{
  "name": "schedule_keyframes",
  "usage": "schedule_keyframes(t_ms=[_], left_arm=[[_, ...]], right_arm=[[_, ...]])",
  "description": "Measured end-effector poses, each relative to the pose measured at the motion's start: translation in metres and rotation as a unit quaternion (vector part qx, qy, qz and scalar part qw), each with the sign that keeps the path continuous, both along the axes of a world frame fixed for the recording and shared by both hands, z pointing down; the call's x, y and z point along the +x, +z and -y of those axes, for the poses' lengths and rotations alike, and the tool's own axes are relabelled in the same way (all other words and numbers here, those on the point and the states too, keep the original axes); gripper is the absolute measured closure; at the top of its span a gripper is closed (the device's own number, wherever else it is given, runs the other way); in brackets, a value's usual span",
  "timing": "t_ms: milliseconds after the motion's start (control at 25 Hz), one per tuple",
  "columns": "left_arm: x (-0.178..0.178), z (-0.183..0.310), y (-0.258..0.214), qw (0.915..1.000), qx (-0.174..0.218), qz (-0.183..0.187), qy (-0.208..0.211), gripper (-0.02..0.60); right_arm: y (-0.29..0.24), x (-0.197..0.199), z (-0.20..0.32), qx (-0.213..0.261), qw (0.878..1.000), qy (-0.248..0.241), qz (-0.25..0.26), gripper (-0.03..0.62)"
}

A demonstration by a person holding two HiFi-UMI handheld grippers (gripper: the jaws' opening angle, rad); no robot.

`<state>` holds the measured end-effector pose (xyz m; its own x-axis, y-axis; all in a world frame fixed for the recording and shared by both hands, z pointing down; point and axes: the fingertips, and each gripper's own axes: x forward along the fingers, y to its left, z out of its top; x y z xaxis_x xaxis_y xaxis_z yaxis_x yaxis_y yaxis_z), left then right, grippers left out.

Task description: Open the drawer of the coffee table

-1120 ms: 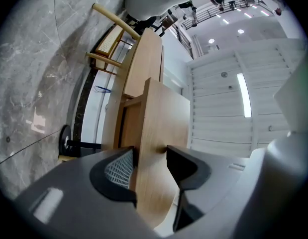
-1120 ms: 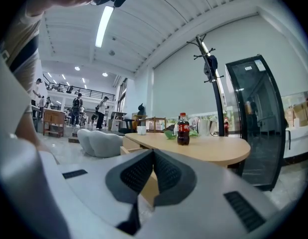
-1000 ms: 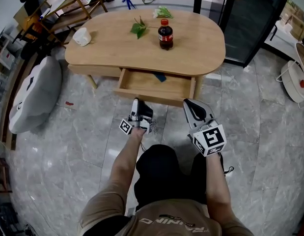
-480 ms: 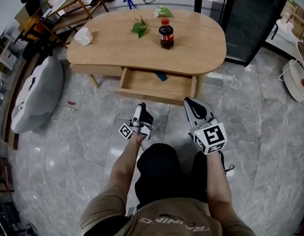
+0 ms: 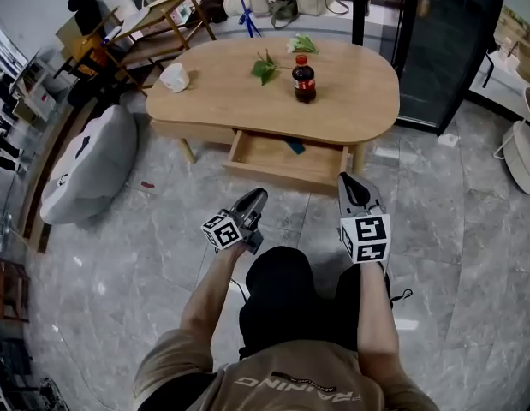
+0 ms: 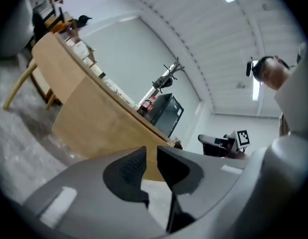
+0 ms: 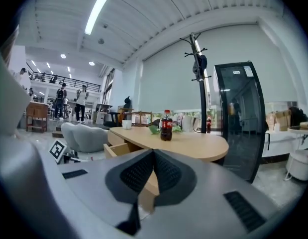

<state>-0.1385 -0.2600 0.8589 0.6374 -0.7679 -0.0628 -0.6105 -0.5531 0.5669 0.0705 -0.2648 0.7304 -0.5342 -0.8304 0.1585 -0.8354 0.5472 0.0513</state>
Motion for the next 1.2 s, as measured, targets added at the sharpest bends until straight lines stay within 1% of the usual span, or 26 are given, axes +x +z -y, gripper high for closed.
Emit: schedule_keyframes(t_ms=[80, 120, 160, 280, 360, 480, 520, 600, 640, 760, 800, 840, 920, 1000, 1080, 1200], left_arm=[[0.007, 0.002, -0.023, 0.9969, 0.018, 0.076, -0.01, 0.555], [0.011, 0.002, -0.034, 0.9928, 0.025, 0.116, -0.016, 0.575], [0.015, 0.002, -0.046, 0.9869, 0.033, 0.156, -0.022, 0.575], [0.028, 0.001, -0.083, 0.963, 0.06, 0.258, -0.051, 0.575], [0.041, 0.002, -0.106, 0.9463, 0.078, 0.306, -0.067, 0.575], [0.067, 0.003, -0.134, 0.922, 0.11, 0.364, -0.071, 0.575], [0.076, 0.003, -0.142, 0.9164, 0.119, 0.375, -0.072, 0.575], [0.088, 0.004, -0.153, 0.9116, 0.132, 0.382, -0.077, 0.575], [0.092, 0.004, -0.158, 0.9074, 0.139, 0.388, -0.081, 0.575], [0.1, 0.004, -0.168, 0.8873, 0.159, 0.423, -0.093, 0.575], [0.103, 0.003, -0.168, 0.8836, 0.162, 0.429, -0.095, 0.575], [0.106, 0.002, -0.167, 0.8831, 0.162, 0.43, -0.096, 0.575], [0.107, 0.005, -0.165, 0.8851, 0.16, 0.426, -0.097, 0.575], [0.101, 0.01, -0.163, 0.886, 0.16, 0.422, -0.106, 0.575], [0.093, 0.016, -0.162, 0.8901, 0.162, 0.41, -0.115, 0.575], [0.081, 0.028, -0.149, 0.8986, 0.143, 0.397, -0.119, 0.575]], right_arm=[[-0.003, 0.005, 0.002, -0.003, 1.0, 0.01, 0.0, 0.591], [-0.004, 0.006, 0.002, -0.003, 1.0, 0.012, 0.0, 0.59], [-0.006, 0.006, 0.002, -0.003, 1.0, 0.014, 0.0, 0.591], [-0.008, 0.005, 0.001, 0.0, 1.0, 0.017, 0.004, 0.591], [-0.012, 0.004, -0.001, 0.005, 1.0, 0.018, 0.006, 0.591], [-0.022, -0.001, -0.002, 0.017, 1.0, 0.014, 0.004, 0.59], [-0.025, -0.003, -0.003, 0.023, 1.0, 0.011, 0.002, 0.591], [-0.034, -0.008, -0.003, 0.036, 0.999, 0.007, 0.002, 0.591], [-0.039, -0.01, -0.002, 0.043, 0.999, 0.006, 0.004, 0.59], [-0.044, -0.017, 0.002, 0.048, 0.999, 0.002, 0.014, 0.59], [-0.043, -0.02, 0.004, 0.047, 0.999, 0.0, 0.016, 0.59], [-0.042, -0.023, 0.006, 0.046, 0.999, -0.001, 0.018, 0.591], [-0.038, -0.028, 0.01, 0.045, 0.999, -0.002, 0.018, 0.59], [-0.032, -0.033, 0.015, 0.044, 0.999, -0.003, 0.014, 0.591], [-0.024, -0.036, 0.018, 0.041, 0.999, -0.005, 0.012, 0.59], [-0.014, -0.036, 0.024, 0.042, 0.999, -0.001, 0.007, 0.59]])
